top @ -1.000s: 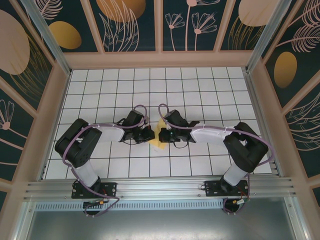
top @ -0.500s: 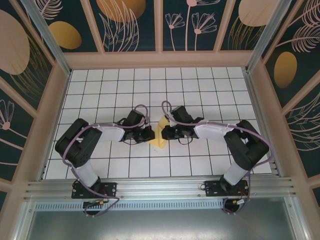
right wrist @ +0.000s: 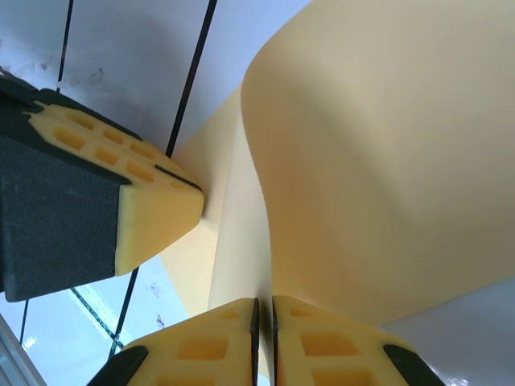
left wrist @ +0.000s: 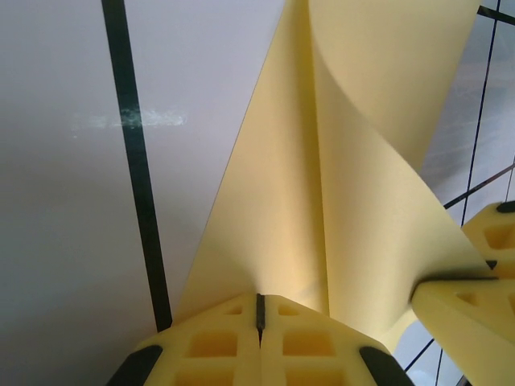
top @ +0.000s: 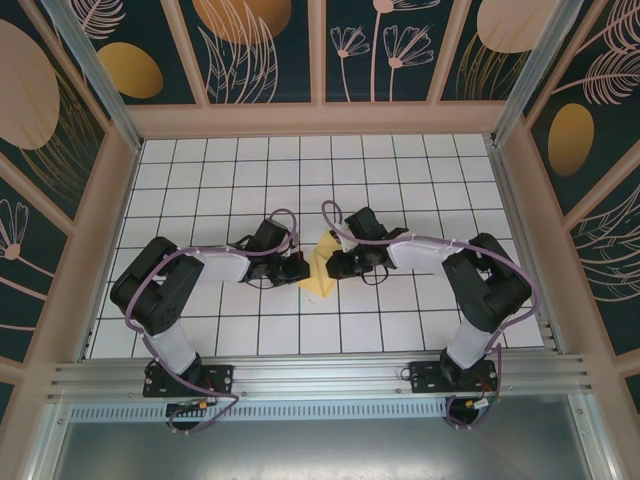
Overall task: Fold a paper plane with a square sheet of paper (pick it up from the middle)
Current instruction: Fold the triangle a second time at the center of the table.
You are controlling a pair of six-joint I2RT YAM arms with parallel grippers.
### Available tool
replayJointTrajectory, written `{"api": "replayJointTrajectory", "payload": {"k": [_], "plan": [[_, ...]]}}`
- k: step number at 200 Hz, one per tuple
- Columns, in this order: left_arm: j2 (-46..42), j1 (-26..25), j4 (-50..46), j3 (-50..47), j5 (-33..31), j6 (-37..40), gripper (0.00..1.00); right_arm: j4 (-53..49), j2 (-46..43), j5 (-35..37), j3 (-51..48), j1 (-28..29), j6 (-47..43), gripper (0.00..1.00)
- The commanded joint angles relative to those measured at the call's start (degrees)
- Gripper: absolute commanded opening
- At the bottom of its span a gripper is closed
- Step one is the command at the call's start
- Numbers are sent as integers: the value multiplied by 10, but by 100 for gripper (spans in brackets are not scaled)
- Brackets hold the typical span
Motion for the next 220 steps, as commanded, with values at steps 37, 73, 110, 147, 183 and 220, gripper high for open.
{"api": "replayJointTrajectory", "payload": {"k": [37,73,110,147,183,220], "plan": [[12,-1,-44,3,-33,20,0,-30,23,-12,29,-15,-40,16],[12,-1,-46,6,-31,23,0,-40,39,-5,42,-15,-59,16],[12,-1,-47,6,-30,23,0,-33,42,-8,42,-15,-66,17],[12,0,-47,8,-30,23,0,-29,46,-13,39,-15,-63,17],[12,-1,-47,8,-29,24,0,-16,43,8,29,-15,-61,17],[12,-1,-51,9,-30,25,0,-31,39,27,34,-12,-60,17]]}}
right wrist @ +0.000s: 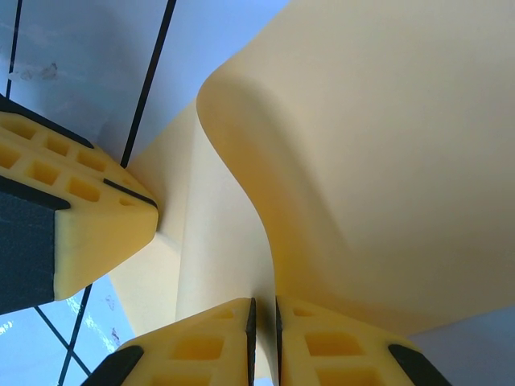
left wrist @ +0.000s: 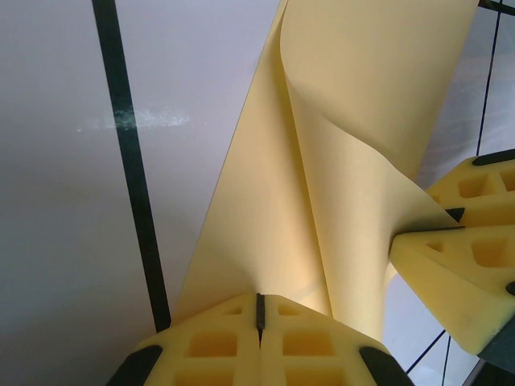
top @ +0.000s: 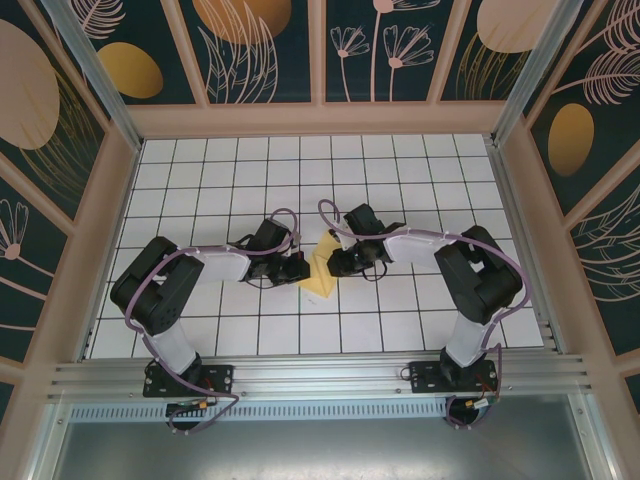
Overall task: Fold a paper plane with a square sheet of paper (pick it up from the middle)
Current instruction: Fold the triangle a second time at the center of the table.
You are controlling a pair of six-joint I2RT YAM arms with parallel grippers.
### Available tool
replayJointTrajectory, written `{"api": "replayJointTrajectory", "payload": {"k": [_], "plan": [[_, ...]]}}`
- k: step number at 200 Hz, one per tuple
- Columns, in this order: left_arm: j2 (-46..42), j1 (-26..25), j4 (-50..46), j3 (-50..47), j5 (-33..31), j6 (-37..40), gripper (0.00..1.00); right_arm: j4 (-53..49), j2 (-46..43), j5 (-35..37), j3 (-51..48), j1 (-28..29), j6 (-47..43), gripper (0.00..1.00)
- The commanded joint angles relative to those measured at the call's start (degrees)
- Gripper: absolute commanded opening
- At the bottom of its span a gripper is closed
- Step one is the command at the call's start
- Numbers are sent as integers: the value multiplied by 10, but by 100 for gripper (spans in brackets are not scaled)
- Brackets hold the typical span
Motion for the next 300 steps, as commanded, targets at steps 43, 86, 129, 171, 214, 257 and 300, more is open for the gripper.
{"api": "replayJointTrajectory", "payload": {"k": [43,86,129,171,214,257,300], "plan": [[12,0,-37,3,-27,12,0,-4,2,19,5,1,-11,17],[15,1,-37,7,-25,12,0,0,15,20,9,5,-11,17],[17,1,-37,7,-26,13,0,-7,18,33,10,6,-14,17],[18,1,-38,9,-26,13,0,-11,20,45,17,7,-15,17],[19,0,-40,9,-26,16,0,-10,23,45,22,6,-16,17],[17,1,-41,7,-27,16,0,-15,31,41,18,7,-15,17],[9,0,-43,12,-28,14,1,-19,33,51,15,7,-13,17]]}}
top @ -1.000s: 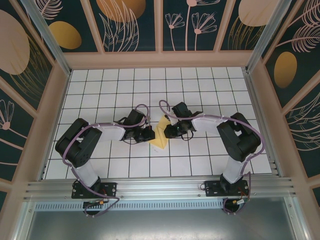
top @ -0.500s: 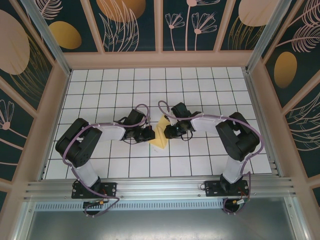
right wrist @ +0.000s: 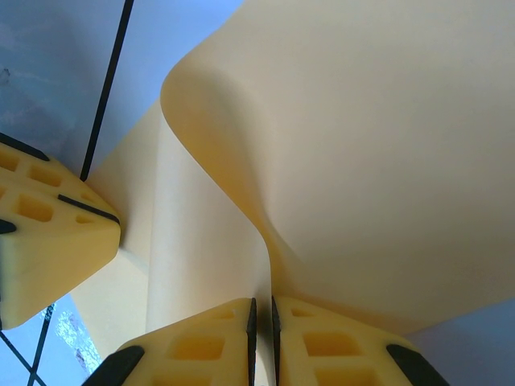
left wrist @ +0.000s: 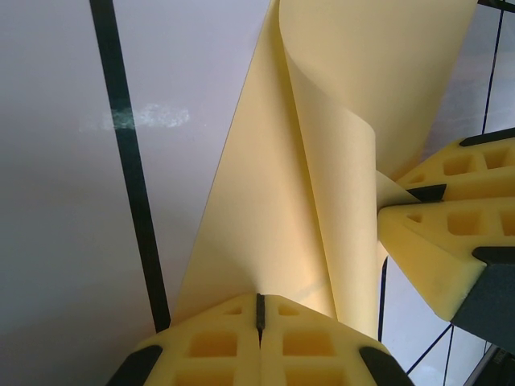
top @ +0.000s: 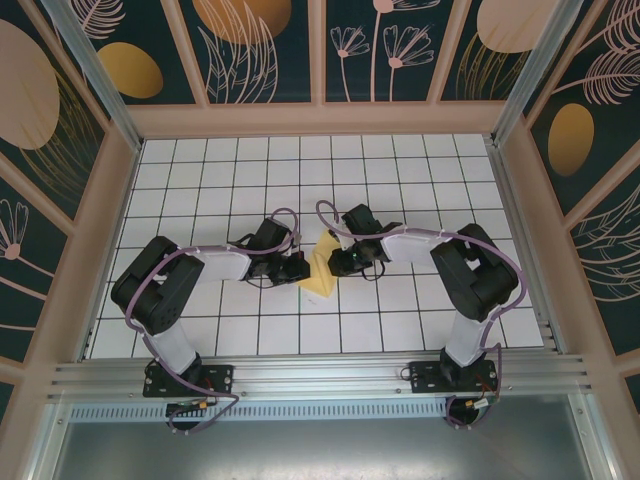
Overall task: Fold a paper plane with a square sheet of paper (pick it up from the middle)
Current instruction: Fold the triangle a second time at the center of the table.
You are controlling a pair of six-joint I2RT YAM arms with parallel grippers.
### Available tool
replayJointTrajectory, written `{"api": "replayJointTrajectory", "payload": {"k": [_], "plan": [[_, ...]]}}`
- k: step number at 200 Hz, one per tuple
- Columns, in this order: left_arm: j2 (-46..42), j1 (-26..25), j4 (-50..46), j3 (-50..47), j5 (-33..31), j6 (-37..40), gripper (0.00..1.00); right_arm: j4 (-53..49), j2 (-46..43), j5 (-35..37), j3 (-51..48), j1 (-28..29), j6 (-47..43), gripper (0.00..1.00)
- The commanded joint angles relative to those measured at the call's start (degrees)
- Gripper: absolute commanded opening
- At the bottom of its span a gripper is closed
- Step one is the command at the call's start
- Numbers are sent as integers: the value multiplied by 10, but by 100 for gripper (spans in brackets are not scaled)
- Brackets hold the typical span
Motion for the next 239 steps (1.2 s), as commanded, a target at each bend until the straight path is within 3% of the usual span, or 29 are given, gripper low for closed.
{"api": "replayJointTrajectory", "payload": {"k": [1,81,166,239], "plan": [[6,1,-36,6,-28,11,1,-18,17,20,6,3,-9,17],[-69,0,26,13,-40,-40,9,-19,22,21,3,4,-6,16],[-26,1,222,-12,53,-164,13,-12,21,18,-5,5,0,16],[17,0,177,2,33,-156,12,10,19,-8,-6,13,3,16]]}}
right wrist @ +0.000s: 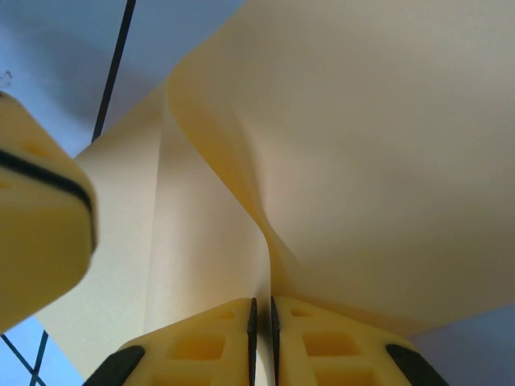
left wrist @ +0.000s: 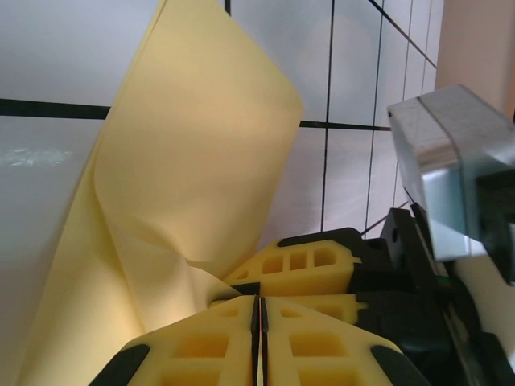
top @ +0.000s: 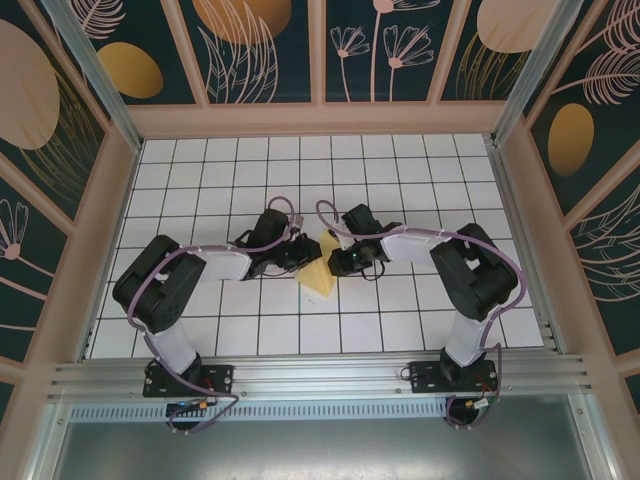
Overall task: Fold a paper plane with a square sheet of paper (pick it up from the middle)
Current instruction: Fold the triangle a second time at the center of the table.
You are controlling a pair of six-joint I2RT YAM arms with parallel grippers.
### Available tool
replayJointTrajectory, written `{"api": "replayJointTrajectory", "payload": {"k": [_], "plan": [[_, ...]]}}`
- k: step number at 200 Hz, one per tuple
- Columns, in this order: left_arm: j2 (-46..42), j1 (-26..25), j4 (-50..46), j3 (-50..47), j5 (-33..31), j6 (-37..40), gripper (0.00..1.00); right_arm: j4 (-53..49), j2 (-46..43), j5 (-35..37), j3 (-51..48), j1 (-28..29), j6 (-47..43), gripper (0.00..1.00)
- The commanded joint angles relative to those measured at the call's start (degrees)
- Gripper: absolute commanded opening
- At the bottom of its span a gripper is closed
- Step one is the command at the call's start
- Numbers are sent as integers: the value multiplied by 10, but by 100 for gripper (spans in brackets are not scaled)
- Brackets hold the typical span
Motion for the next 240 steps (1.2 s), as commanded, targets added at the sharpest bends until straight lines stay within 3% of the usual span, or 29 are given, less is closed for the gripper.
{"api": "replayJointTrajectory", "payload": {"k": [1,79,164,207,240], "plan": [[8,1,-4,3,2,-6,12,5,18,-5,-6,12,1,16],[43,0,-31,19,13,18,13,3,23,0,-6,13,1,16],[68,1,-60,7,-22,49,9,0,23,3,3,12,16,19],[65,1,-60,-5,-26,53,8,4,-41,23,2,12,67,33],[64,0,-61,-5,-28,54,8,18,-117,34,-33,14,122,38]]}}
